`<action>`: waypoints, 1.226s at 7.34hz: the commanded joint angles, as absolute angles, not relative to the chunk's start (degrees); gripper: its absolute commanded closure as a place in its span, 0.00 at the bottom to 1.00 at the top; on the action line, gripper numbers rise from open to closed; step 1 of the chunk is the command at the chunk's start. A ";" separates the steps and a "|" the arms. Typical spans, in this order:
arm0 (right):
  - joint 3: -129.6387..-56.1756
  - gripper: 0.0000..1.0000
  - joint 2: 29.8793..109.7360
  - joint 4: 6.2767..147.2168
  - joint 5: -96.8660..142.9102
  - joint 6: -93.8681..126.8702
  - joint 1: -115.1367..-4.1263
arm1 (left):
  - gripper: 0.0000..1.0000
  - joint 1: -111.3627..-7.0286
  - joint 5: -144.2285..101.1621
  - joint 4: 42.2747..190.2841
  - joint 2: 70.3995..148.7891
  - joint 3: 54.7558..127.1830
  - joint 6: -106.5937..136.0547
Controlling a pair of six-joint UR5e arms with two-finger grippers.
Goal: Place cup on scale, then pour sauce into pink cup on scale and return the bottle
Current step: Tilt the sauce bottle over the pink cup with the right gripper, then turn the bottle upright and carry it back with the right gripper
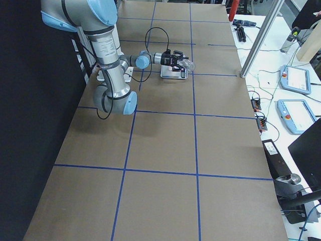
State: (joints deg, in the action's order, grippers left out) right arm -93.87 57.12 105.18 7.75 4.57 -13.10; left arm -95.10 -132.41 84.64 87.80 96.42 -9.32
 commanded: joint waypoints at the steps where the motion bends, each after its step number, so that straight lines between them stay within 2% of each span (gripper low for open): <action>1: -93.87 1.00 57.13 104.94 7.74 4.57 -13.10 | 0.00 -95.10 -132.45 84.64 87.80 96.42 -9.32; 4: -93.87 1.00 57.22 104.50 8.00 5.53 -13.01 | 0.00 -95.18 -132.45 84.64 87.80 96.42 -9.32; 9: -94.39 1.00 57.83 87.92 18.78 5.71 -13.01 | 0.00 -95.10 -132.45 84.64 87.89 96.77 -9.32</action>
State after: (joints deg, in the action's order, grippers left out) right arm -94.24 57.50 92.22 15.41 5.71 -12.92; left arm -95.10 -132.45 84.64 87.89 96.64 -9.32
